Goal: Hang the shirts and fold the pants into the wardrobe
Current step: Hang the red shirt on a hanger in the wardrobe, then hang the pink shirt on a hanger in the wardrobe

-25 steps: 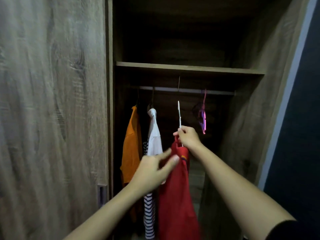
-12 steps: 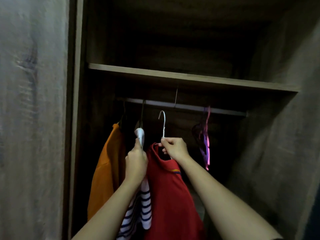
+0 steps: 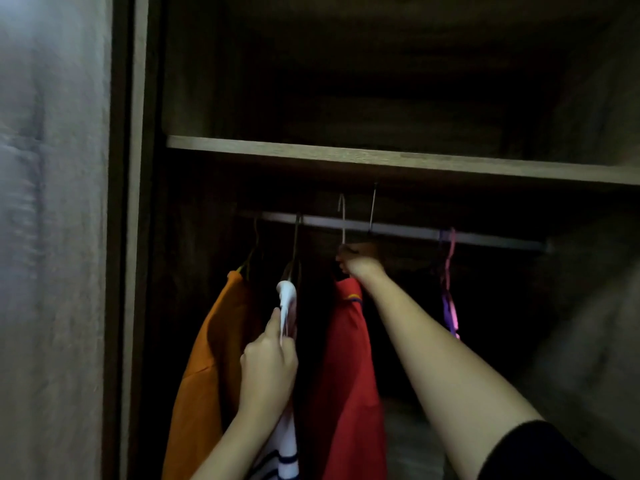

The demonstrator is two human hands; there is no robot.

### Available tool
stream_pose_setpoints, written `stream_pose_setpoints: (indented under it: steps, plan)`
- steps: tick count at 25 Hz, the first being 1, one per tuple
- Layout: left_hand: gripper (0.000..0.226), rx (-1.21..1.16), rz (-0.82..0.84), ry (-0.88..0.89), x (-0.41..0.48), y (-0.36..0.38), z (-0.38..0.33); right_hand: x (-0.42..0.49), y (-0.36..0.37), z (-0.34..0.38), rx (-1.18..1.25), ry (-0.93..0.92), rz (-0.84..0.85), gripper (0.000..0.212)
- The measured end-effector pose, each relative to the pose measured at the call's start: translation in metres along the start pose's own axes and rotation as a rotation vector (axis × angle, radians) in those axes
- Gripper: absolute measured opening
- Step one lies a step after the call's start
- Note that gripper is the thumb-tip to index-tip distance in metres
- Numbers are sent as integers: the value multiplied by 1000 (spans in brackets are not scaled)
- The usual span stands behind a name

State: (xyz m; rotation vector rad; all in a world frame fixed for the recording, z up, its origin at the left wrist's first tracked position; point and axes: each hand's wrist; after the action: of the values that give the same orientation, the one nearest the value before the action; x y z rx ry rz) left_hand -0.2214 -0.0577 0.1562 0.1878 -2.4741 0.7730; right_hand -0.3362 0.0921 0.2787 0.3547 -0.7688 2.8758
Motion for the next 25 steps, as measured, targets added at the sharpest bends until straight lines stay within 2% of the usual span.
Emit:
stream_pose_setpoints:
  steps: [6,10,14,16,19,22,25]
  plan:
    - [51,9,31,30,-3,-4,-7,-5,12,-34,-139,78,51,32]
    - [51,27,67,43,-5,-2,-11,-28,6,-19,-558,129,6,34]
    - [49,55,81,47,-6,6,-15,-42,9,-26,-626,131,-24,29]
    - [49,62,87,57,-5,6,-14,-48,10,-25,-621,97,-34,28]
    - [50,55,78,114,-14,-3,-18,-71,9,-14,-609,9,-136,29]
    - [44,84,-85,174,-29,-33,-13,-111,13,7,-557,-196,-292,30]
    - [40,139,-237,171,-71,-81,19,-160,54,15,-408,-416,-318,27]
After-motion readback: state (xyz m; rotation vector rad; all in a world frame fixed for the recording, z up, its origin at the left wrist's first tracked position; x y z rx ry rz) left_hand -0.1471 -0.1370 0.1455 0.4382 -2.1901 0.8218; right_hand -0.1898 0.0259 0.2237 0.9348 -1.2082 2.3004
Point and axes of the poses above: each hand's wrist, its own x-axis towards the middle knuckle, its own y-axis out of the palm, z = x × y, and after that the axes turned 14 degrees about z, right-handed
